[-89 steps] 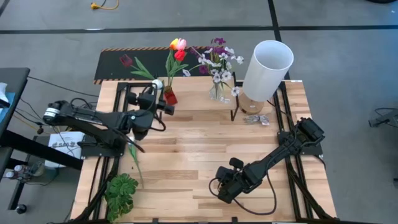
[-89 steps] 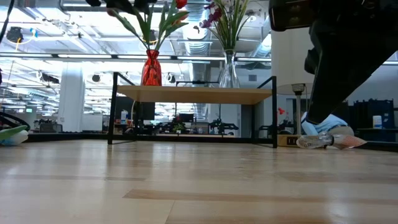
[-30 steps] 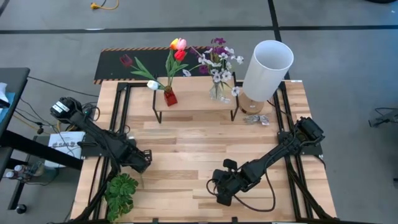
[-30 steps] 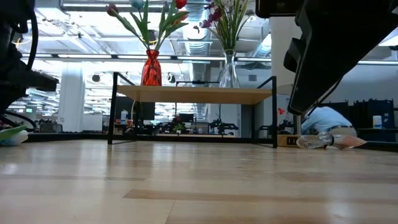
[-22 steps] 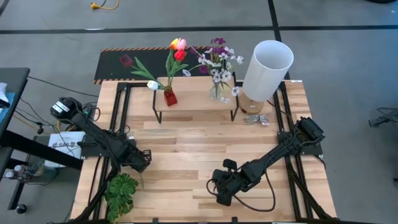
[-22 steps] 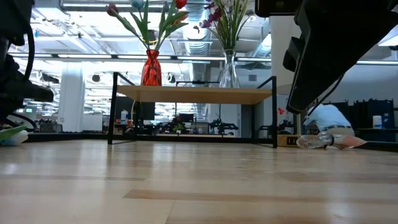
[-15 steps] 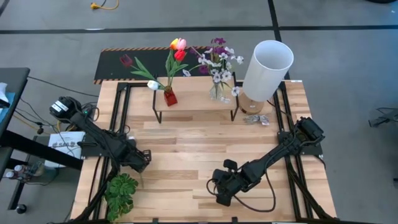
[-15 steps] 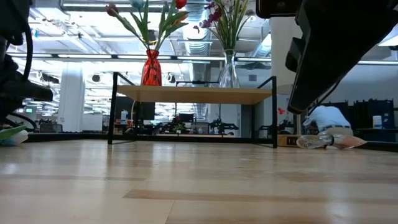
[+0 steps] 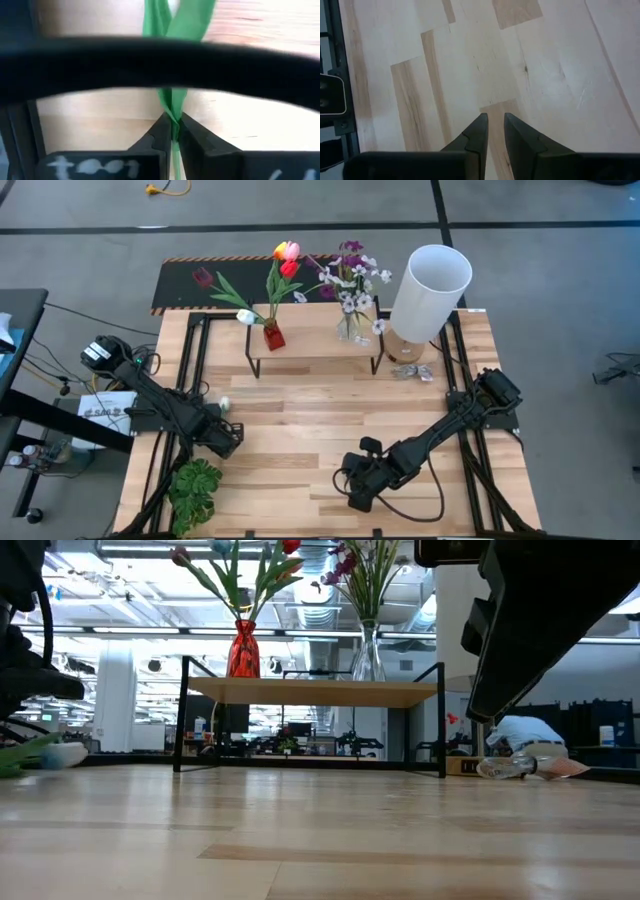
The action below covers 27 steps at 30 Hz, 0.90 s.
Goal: Pick and place flowers into a vace then onto a shelf
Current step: Put the white flower into the red vase on the shelf
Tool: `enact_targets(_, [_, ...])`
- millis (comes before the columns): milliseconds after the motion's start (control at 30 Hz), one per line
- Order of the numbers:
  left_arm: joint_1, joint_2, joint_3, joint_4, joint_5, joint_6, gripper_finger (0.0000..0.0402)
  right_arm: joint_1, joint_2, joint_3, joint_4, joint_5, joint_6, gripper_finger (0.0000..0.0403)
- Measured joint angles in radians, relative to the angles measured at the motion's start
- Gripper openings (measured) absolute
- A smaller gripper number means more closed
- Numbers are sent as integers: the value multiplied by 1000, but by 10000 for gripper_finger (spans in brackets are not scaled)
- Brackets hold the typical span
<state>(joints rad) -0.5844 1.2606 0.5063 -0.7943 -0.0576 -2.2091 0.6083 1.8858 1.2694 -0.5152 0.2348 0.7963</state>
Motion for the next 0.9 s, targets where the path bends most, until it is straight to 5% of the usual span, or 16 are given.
enact_targets(267, [3,-59,117,-17,-243,209,3,0,0,0,-5,0,-1,54])
enact_targets(600, [3,-277,239,358,-434,969,1,4,0,0,-15,-1,10,54])
enact_targets(900, [2,-388,240,836,-1197,1654,0,13,0,0,-15,-1,44,54])
